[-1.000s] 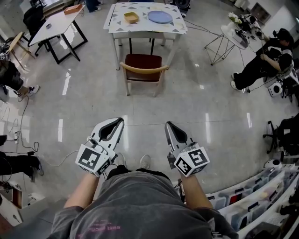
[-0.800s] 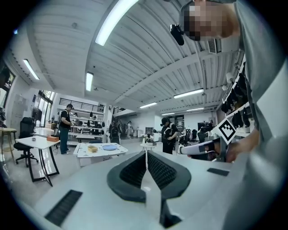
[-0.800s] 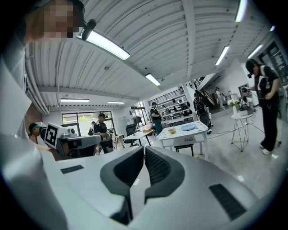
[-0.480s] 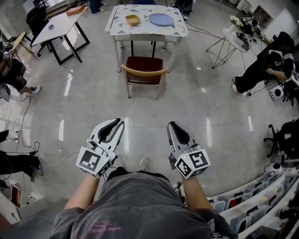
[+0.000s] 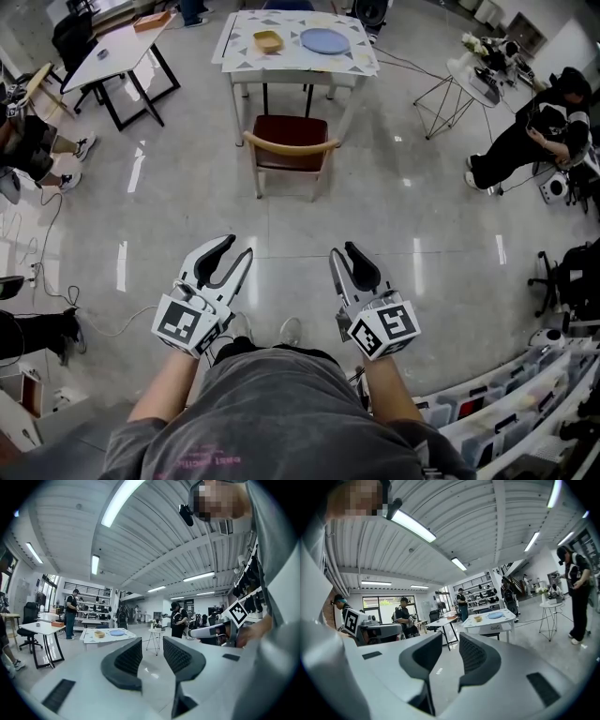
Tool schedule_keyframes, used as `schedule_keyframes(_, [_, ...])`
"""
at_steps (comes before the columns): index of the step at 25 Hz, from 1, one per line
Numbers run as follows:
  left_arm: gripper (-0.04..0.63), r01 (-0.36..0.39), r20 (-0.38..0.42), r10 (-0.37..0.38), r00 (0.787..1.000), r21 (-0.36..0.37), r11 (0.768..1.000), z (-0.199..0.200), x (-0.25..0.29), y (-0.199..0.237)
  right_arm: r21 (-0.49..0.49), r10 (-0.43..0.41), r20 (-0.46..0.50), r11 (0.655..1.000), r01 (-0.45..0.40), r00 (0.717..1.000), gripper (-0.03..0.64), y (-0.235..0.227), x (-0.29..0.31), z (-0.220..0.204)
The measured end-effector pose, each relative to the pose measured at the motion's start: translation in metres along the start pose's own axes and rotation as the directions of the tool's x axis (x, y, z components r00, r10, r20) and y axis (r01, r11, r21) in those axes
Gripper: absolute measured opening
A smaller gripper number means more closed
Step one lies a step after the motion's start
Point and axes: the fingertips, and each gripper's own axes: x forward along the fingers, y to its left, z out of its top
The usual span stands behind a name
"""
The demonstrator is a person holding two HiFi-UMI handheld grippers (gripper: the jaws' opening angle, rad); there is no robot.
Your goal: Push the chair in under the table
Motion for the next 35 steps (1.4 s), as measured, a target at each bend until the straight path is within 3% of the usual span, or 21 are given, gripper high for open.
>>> schedule_keyframes(8, [0.192,-0.036,-0.001,0.036,0.999,0.008,0.999,-0.003,0.005,-0.001,-0.007,0.007,0.005,1.000,-0.007,1.000,0.137,-0.008,-0.004,0.000])
schedule_keyframes(16, [0.199,-0.066,0.003,0.066,0.998,0.018,0.998,0.003,0.020,-0.013,-0.022,0.012,0.014,1.000,-0.011,1.000,0.149,-0.029,-0.019,0.006])
schedule_keyframes(27, [0.199,-0.055,0.005,0.055,0.998,0.023,0.998,-0.001,0.056,-0.015,0.009,0.001,0.014,1.000,-0.002,1.000,0.149,-0.062,-0.010,0.004])
schedule_keyframes(35, [0.190,-0.036,0.027,0.036,0.999,0.001,0.999,-0.001,0.091,0.005,0.008,0.000,0.003,1.000,0.000,1.000,0.149,-0.084,0.022,0.005])
